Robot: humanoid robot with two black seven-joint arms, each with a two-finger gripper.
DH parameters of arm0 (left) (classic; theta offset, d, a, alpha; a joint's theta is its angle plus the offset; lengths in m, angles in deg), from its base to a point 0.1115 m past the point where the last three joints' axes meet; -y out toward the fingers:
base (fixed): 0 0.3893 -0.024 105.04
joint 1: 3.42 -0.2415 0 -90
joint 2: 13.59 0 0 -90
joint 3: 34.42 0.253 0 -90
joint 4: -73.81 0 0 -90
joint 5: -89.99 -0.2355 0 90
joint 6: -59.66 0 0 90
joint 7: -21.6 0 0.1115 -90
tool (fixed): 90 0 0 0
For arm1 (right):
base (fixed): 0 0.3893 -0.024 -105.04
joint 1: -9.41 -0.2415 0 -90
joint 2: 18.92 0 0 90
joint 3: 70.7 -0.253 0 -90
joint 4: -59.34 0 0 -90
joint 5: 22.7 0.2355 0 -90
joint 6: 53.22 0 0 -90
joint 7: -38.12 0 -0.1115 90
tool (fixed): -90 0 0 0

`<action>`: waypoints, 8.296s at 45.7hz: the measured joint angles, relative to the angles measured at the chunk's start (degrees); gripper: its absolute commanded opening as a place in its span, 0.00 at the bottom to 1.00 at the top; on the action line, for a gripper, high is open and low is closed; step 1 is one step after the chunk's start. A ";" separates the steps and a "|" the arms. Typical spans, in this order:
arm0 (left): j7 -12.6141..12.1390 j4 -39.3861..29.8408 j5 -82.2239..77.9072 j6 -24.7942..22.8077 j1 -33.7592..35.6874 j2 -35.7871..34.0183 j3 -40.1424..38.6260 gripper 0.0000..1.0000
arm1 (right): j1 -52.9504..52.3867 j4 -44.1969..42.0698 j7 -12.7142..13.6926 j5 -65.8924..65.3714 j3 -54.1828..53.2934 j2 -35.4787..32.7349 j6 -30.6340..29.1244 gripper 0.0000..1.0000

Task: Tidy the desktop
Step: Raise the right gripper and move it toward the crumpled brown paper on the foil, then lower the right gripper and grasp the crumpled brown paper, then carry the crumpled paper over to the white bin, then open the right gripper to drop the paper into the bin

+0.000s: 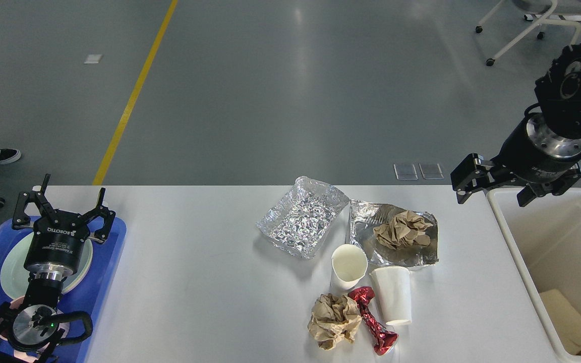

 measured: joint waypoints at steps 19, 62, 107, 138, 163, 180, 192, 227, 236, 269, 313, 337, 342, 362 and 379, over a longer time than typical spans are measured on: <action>-0.01 0.00 -0.01 0.00 0.00 0.00 0.00 0.96 | -10.36 11.05 -0.01 8.40 -1.14 7.01 0.78 0.98; -0.09 0.02 0.06 0.00 0.01 0.00 0.00 0.96 | 16.87 -4.25 -0.01 7.91 -3.58 9.60 17.47 0.98; -0.09 0.00 0.01 0.00 0.01 0.00 0.00 0.96 | 56.49 -45.92 -0.01 11.90 -13.25 21.11 30.93 0.99; -0.06 0.00 0.00 0.00 0.01 0.00 0.00 0.96 | 61.21 -51.01 -0.01 11.95 -13.70 21.26 32.95 0.97; -0.06 0.00 0.00 0.00 0.01 0.00 0.00 0.96 | 64.22 -53.25 0.01 12.03 -17.11 22.10 35.93 0.00; -0.06 0.00 0.00 0.00 0.01 0.00 0.00 0.96 | 64.24 -51.38 0.08 16.91 -17.24 21.61 35.98 0.00; -0.06 0.00 -0.01 0.00 0.01 0.00 0.00 0.96 | 61.42 -47.09 0.08 17.73 -17.11 18.59 35.02 0.00; -0.11 0.01 0.07 0.00 0.01 0.00 0.00 0.96 | 9.40 -4.97 -0.54 11.55 1.31 2.22 11.81 0.00; -0.11 0.01 0.07 0.00 0.01 0.00 0.00 0.96 | -5.35 5.67 -0.44 7.23 2.54 2.25 5.32 0.00; -0.01 0.01 -0.01 0.00 0.01 0.00 0.00 0.96 | -6.10 4.93 -0.19 5.46 9.47 -8.15 4.08 0.00; 0.00 0.01 0.00 0.00 0.00 0.00 0.00 0.96 | 83.61 -65.39 -0.08 5.49 -28.88 -6.07 31.60 0.00; 0.00 0.01 -0.01 0.00 0.02 0.00 0.00 0.96 | 91.97 -69.90 -0.13 5.57 -33.54 -0.41 43.95 1.00; 0.00 0.01 -0.01 0.00 0.02 0.00 0.00 0.96 | 92.02 -69.46 -0.14 5.46 -33.34 -0.53 47.67 1.00; 0.00 0.01 -0.01 0.00 0.02 0.00 0.00 0.96 | 90.60 -67.11 -0.33 4.43 -33.14 -1.10 46.14 1.00; -0.08 0.01 -0.01 0.00 0.02 0.00 0.00 0.96 | 72.37 -49.35 -0.06 -11.34 -30.90 -12.43 30.37 1.00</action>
